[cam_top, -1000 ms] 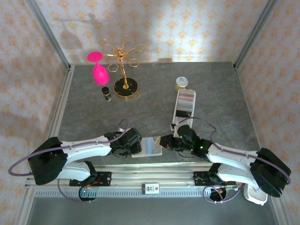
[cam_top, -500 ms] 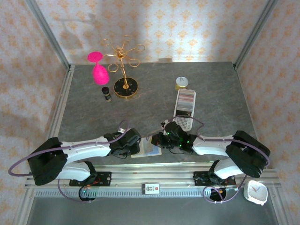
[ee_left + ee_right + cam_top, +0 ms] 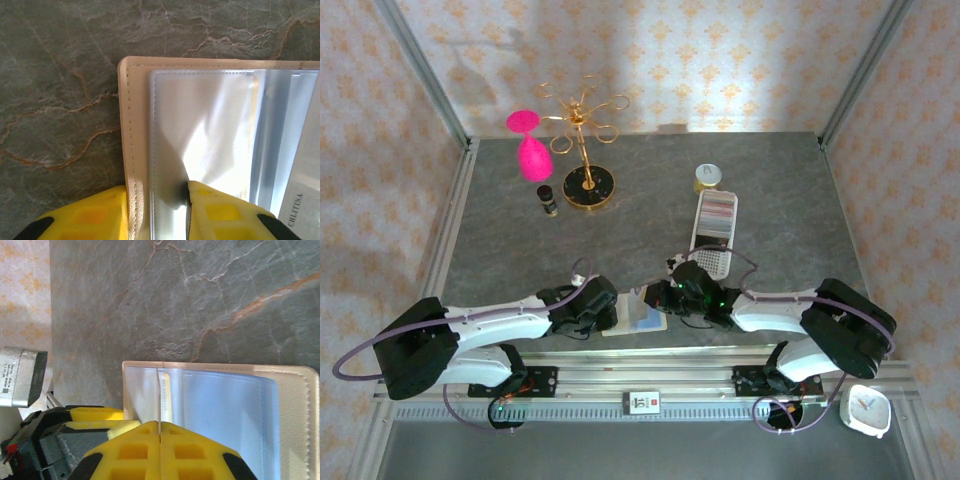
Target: Put the credit cards into the card holder
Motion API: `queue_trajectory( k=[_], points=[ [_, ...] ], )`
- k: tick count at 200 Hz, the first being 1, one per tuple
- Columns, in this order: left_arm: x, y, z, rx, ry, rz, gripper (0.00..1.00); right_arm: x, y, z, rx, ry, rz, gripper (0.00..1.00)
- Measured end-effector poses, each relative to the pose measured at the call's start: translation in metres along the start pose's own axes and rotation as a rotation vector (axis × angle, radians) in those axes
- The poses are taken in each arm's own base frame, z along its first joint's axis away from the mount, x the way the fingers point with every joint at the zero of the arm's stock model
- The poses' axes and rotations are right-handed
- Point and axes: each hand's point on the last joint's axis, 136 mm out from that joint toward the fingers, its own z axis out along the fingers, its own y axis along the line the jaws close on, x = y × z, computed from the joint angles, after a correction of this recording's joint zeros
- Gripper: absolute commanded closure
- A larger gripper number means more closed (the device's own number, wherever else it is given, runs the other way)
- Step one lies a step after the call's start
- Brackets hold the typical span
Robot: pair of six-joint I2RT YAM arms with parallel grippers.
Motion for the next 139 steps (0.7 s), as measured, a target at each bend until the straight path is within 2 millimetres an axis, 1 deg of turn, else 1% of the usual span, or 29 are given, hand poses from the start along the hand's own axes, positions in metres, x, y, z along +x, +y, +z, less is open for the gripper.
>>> queue_trajectory(
  k=[32,47,122,139],
  points=[
    [-0.0007,-0.0027,0.0003,0.012,-0.002,0.002,0.76,0.0013,-0.0053,-0.0008,-0.005,-0.012,-0.001,1.00],
    [-0.0008,-0.0052,0.0009,0.024,-0.002,0.002,0.79,0.0022,-0.0069,-0.0014,-0.015,-0.016,0.004,1.00],
    [-0.0005,-0.0085,0.0015,0.043,0.000,0.009,0.79,-0.0005,-0.0014,0.0021,-0.053,-0.030,0.015,1.00],
    [-0.0004,-0.0086,0.0015,0.043,0.000,0.010,0.79,0.0002,-0.0029,0.0017,-0.054,-0.030,0.015,1.00]
  ],
)
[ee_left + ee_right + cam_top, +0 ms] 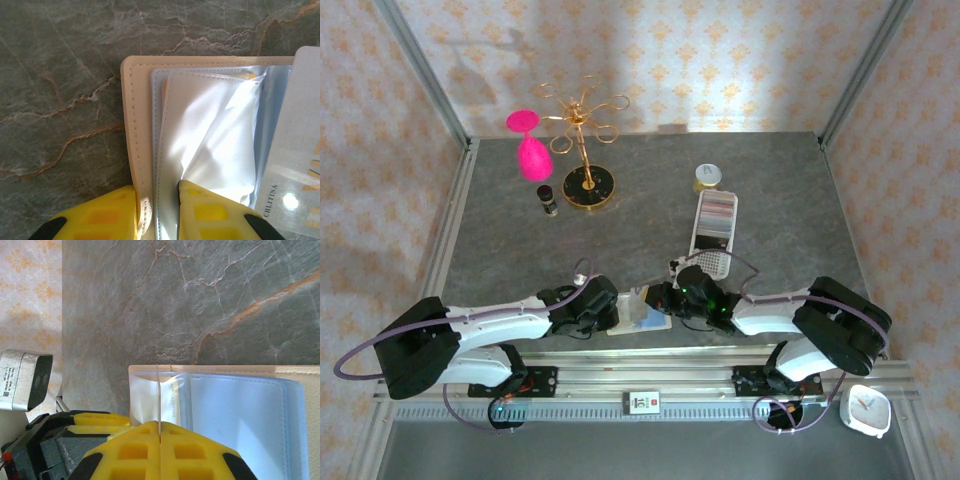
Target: Put the credit cards into the card holder
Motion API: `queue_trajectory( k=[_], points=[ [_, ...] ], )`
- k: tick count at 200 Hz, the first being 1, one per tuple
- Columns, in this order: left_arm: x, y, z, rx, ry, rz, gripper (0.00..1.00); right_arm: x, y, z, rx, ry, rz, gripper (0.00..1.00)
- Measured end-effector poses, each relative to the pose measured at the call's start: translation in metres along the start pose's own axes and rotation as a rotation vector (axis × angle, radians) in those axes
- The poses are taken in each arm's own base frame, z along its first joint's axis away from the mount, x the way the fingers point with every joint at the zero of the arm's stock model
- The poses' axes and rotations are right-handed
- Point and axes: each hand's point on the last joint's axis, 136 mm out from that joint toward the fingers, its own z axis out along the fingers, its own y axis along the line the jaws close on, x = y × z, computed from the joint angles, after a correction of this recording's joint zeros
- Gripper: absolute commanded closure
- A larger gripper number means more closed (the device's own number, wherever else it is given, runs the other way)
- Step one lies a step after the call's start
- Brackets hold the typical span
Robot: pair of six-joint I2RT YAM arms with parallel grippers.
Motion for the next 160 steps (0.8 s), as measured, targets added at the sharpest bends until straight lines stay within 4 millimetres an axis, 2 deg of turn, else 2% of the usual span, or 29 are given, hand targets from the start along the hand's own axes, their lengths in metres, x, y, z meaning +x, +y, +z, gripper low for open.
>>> queue_trajectory(
  k=[52,124,160],
  points=[
    [0.000,0.000,0.001,0.004,-0.002,-0.001,0.79,0.009,-0.022,0.000,0.042,0.015,0.033,1.00],
    [0.000,-0.001,0.001,0.009,-0.003,-0.001,0.79,0.009,-0.021,-0.001,-0.003,-0.004,0.102,1.00],
    [0.000,-0.001,0.001,0.014,-0.003,-0.002,0.78,-0.001,-0.012,-0.007,-0.031,-0.056,0.112,1.00]
  ],
)
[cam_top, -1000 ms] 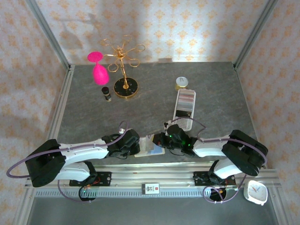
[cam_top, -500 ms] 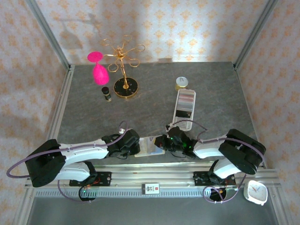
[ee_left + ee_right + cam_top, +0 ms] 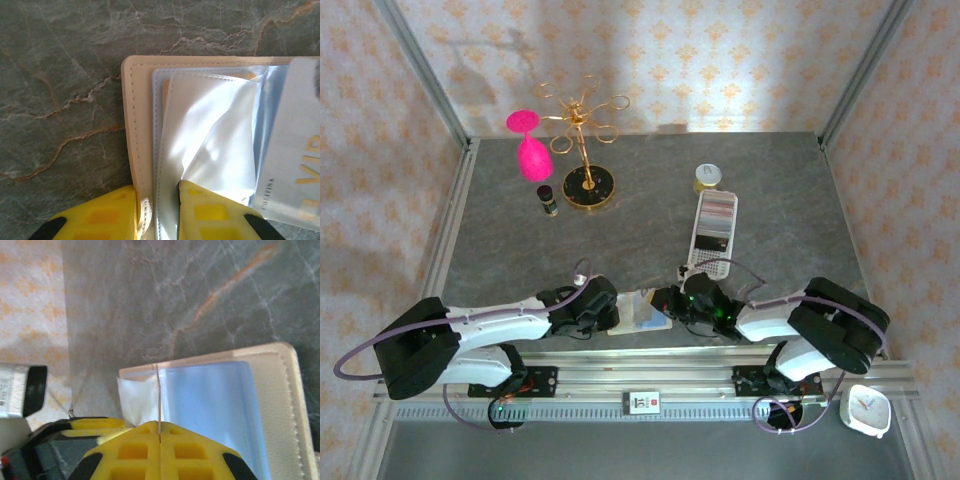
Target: Put the credit cards into the card holder
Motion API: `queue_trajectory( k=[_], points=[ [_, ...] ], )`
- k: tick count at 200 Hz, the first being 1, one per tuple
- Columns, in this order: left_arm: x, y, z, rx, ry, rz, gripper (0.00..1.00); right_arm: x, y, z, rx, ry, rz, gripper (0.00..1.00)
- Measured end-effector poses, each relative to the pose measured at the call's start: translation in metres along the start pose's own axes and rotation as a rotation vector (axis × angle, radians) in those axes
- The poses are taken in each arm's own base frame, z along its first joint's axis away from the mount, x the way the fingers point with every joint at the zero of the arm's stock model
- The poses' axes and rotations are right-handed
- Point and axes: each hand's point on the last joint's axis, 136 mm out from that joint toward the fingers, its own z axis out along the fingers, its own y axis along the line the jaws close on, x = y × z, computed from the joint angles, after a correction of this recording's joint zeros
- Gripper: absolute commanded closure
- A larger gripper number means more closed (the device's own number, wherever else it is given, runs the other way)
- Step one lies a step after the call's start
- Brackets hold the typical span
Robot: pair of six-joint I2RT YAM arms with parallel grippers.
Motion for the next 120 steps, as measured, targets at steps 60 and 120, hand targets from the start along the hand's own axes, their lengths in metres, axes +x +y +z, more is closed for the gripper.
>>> queue_trajectory(
  k=[60,120],
  points=[
    [0.000,0.000,0.000,0.011,-0.005,0.000,0.78,0.001,-0.011,0.007,0.023,0.001,0.014,1.00],
    [0.000,0.000,0.000,0.009,-0.003,0.000,0.78,0.008,-0.011,0.009,-0.002,0.033,0.020,1.00]
  ],
)
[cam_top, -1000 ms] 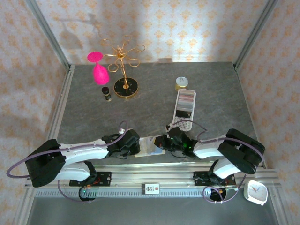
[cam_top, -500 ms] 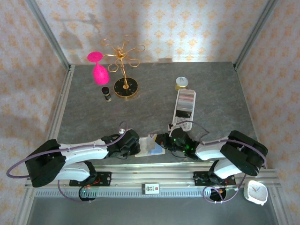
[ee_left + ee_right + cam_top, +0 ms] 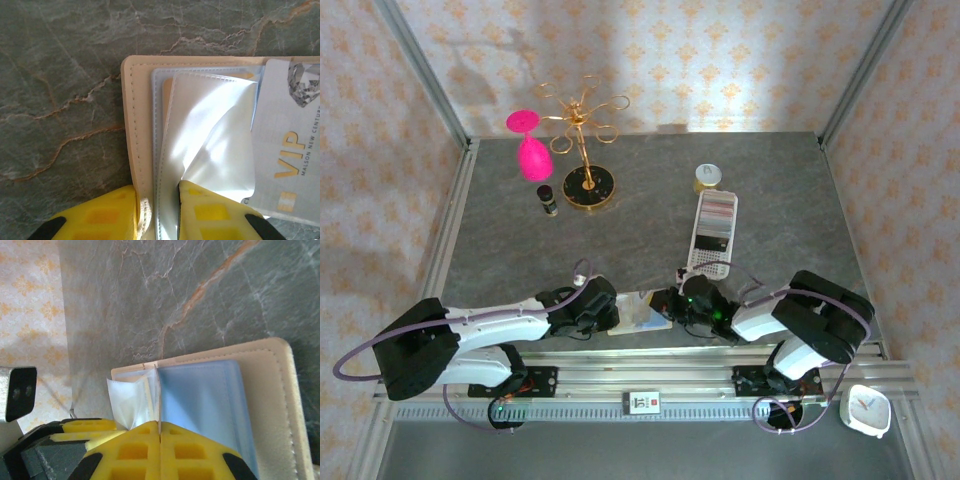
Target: Put the credit cards into the card holder
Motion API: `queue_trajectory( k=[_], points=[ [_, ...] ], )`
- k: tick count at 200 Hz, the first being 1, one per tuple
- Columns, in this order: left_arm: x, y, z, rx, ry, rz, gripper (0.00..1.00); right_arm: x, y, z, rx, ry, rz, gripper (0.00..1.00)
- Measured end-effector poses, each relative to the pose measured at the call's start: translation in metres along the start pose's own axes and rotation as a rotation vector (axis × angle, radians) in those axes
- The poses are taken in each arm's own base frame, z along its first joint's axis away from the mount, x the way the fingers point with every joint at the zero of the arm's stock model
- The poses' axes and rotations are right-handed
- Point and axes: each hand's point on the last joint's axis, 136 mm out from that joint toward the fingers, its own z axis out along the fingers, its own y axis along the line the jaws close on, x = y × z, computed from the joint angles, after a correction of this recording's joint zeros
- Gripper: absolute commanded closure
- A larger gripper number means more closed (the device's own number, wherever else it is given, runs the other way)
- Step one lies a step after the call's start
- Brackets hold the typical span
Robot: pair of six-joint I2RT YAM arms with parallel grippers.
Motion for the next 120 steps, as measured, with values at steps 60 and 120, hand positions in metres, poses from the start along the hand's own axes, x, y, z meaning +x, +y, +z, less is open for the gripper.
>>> queue_trajectory(
  k=[60,120],
  points=[
    [0.000,0.000,0.000,0.004,-0.002,-0.002,0.77,0.009,0.003,-0.001,-0.024,0.040,-0.002,1.00],
    [0.001,0.000,0.000,0.036,-0.014,-0.028,0.72,0.020,-0.001,0.006,-0.018,0.096,-0.003,1.00]
  ],
)
